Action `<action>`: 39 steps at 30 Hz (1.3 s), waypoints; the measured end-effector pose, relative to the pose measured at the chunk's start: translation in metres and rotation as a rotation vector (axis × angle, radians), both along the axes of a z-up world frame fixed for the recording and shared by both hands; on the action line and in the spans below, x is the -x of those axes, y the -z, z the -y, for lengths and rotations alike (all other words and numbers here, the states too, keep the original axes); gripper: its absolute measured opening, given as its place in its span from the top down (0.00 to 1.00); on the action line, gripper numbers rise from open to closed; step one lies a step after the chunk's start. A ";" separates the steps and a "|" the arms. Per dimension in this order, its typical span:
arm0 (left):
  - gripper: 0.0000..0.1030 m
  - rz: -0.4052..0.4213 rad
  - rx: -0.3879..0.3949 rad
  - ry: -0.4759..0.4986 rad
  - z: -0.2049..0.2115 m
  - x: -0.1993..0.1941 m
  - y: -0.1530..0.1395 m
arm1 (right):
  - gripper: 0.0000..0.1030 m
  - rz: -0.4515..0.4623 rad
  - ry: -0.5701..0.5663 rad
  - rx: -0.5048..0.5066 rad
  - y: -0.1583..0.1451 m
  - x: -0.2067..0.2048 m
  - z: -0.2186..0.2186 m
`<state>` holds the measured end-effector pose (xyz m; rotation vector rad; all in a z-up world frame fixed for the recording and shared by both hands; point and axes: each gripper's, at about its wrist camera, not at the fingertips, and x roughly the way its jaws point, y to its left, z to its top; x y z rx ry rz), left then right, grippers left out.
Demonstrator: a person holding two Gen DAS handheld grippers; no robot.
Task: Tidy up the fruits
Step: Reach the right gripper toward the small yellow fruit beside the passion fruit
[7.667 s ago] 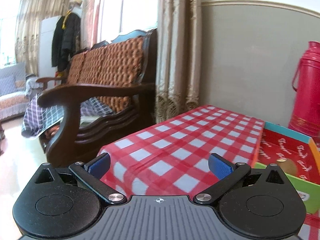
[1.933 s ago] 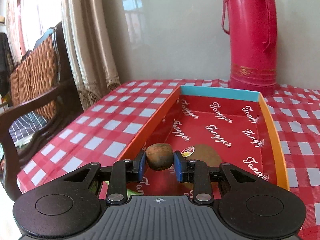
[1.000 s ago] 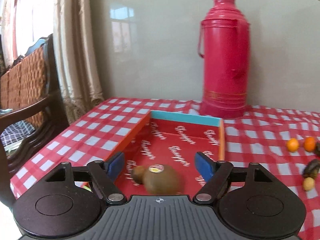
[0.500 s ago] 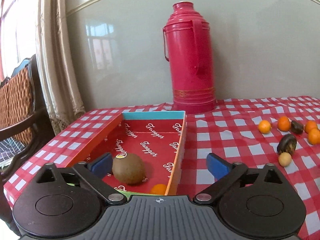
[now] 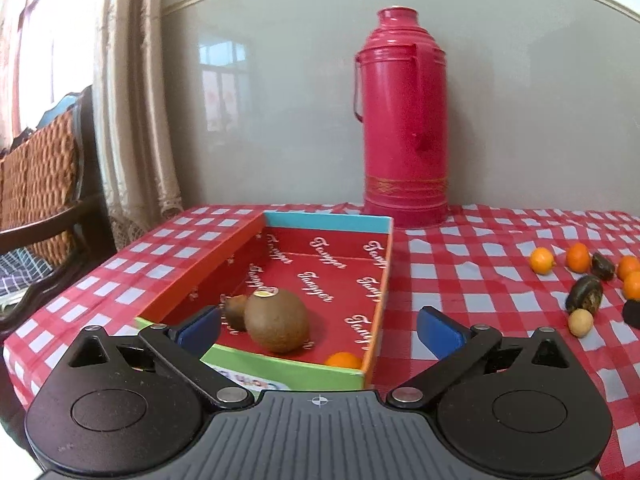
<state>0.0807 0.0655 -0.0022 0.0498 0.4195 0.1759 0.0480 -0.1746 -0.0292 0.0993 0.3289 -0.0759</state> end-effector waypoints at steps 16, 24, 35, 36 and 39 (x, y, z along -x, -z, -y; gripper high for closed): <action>0.00 0.025 0.046 -0.168 -0.063 0.011 -0.001 | 0.47 -0.094 -0.065 -0.010 0.007 -0.033 -0.026; 0.00 0.035 0.057 -0.245 -0.091 0.016 0.000 | 0.58 -0.159 -0.059 -0.012 0.012 -0.048 -0.031; 0.00 0.035 0.069 -0.322 -0.124 0.025 0.003 | 0.58 -0.199 -0.021 -0.001 0.016 -0.063 -0.034; 0.00 0.034 0.072 -0.328 -0.126 0.026 0.003 | 0.58 -0.199 -0.018 0.002 0.017 -0.064 -0.034; 0.00 0.033 0.077 -0.343 -0.133 0.028 0.004 | 0.61 -0.204 -0.011 0.004 0.016 -0.069 -0.033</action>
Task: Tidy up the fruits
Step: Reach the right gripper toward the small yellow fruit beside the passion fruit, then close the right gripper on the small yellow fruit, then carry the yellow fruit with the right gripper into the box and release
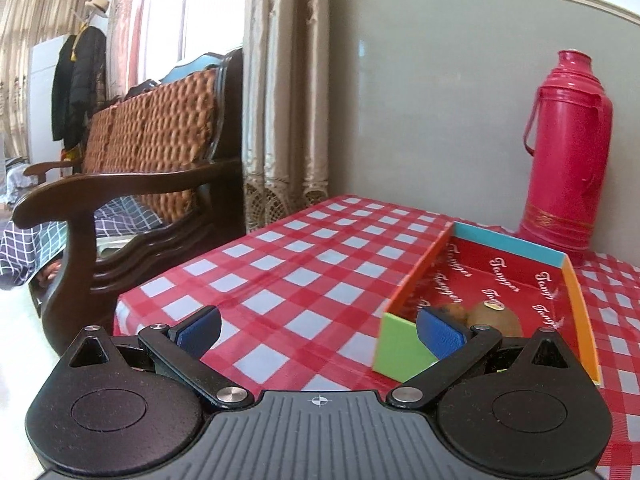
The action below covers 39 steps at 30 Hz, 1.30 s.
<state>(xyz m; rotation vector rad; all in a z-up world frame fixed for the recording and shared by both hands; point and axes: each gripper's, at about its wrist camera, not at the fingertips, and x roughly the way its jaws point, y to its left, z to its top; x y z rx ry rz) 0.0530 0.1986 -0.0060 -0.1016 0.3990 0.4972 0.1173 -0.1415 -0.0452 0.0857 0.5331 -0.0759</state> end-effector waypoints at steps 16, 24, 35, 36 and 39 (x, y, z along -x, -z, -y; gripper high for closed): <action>0.00 -0.007 -0.009 -0.058 -0.026 0.013 0.005 | 0.80 -0.038 0.005 0.039 0.003 -0.007 -0.004; 0.00 -0.006 0.010 -0.082 -0.037 0.018 0.006 | 0.85 -0.033 -0.008 0.041 0.002 -0.005 -0.004; 0.00 0.005 0.030 -0.094 -0.044 0.021 0.006 | 0.85 0.040 -0.105 -0.028 -0.013 0.003 -0.018; 0.00 0.007 0.033 -0.096 -0.045 0.022 0.006 | 0.85 0.053 -0.129 -0.037 -0.017 0.004 -0.022; 0.00 0.010 0.044 -0.107 -0.049 0.023 0.007 | 0.85 0.098 -0.224 -0.059 -0.032 0.008 -0.044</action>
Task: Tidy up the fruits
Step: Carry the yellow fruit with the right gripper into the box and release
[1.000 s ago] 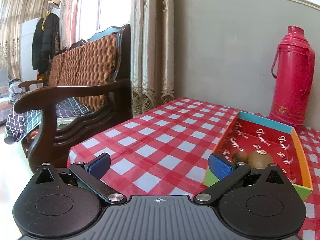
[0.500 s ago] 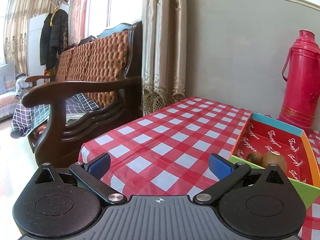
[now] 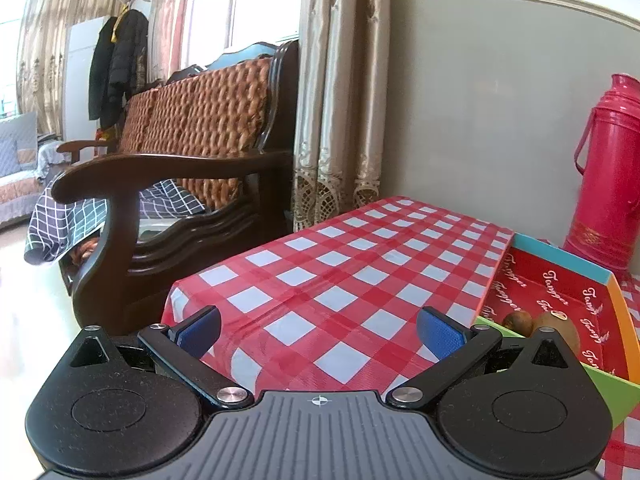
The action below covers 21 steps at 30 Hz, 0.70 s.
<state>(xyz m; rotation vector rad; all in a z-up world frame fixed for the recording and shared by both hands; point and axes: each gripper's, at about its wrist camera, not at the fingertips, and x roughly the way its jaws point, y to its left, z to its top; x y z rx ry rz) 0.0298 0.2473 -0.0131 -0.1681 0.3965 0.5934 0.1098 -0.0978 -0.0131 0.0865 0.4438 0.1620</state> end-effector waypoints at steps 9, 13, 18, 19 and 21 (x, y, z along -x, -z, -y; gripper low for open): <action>0.00 0.006 0.031 -0.038 -0.016 0.007 0.003 | 0.85 0.028 -0.245 -0.023 -0.021 -0.003 -0.072; 0.00 0.009 0.042 -0.056 -0.023 0.010 0.005 | 0.85 0.003 -0.311 0.005 -0.017 -0.003 -0.099; 0.00 0.010 0.058 -0.080 -0.033 0.014 0.007 | 0.84 -0.030 -0.336 0.018 -0.008 -0.005 -0.116; 0.00 0.011 0.062 -0.084 -0.035 0.015 0.007 | 0.83 -0.033 -0.336 0.017 -0.006 -0.005 -0.118; 0.00 0.014 0.070 -0.093 -0.037 0.017 0.007 | 0.78 -0.046 -0.341 0.013 -0.004 -0.004 -0.117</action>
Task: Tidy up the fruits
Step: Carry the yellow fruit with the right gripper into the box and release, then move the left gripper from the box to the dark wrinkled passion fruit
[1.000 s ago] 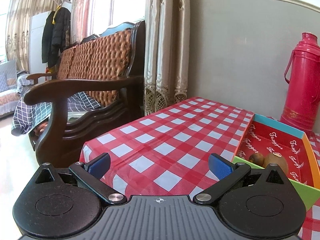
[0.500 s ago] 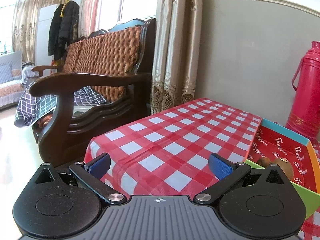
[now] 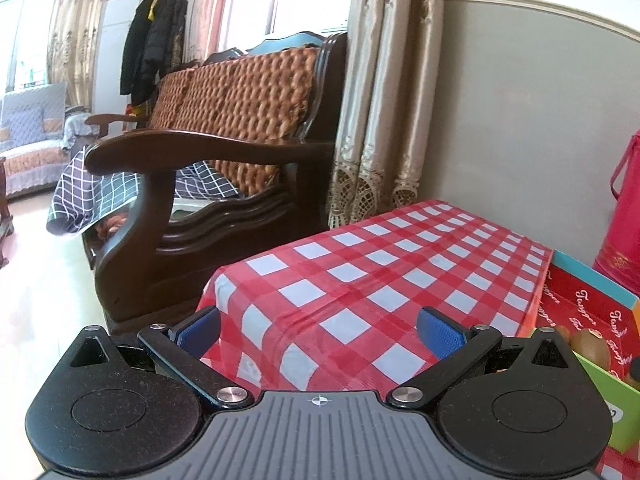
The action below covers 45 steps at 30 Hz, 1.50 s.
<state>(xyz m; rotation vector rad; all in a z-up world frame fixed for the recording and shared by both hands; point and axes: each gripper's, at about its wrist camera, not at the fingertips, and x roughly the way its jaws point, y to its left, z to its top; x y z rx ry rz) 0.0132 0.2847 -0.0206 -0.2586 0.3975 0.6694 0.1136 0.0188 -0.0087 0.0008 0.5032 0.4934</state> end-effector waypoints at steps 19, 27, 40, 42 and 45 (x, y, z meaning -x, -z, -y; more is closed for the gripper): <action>0.00 -0.004 -0.025 0.073 0.031 -0.012 -0.007 | 0.16 0.094 0.154 -0.065 -0.009 0.013 0.068; 0.00 -0.006 -0.066 0.147 0.066 -0.024 -0.013 | 0.05 0.165 0.340 -0.016 -0.003 0.020 0.122; 0.00 -0.001 -0.173 0.362 0.164 -0.047 -0.021 | 0.05 0.211 0.745 0.023 0.010 0.049 0.223; 0.00 0.003 -0.188 0.397 0.180 -0.049 -0.021 | 0.05 0.217 0.795 0.025 0.010 0.056 0.235; 0.00 0.010 -0.210 0.451 0.204 -0.051 -0.020 | 0.05 0.217 0.837 0.006 0.011 0.064 0.253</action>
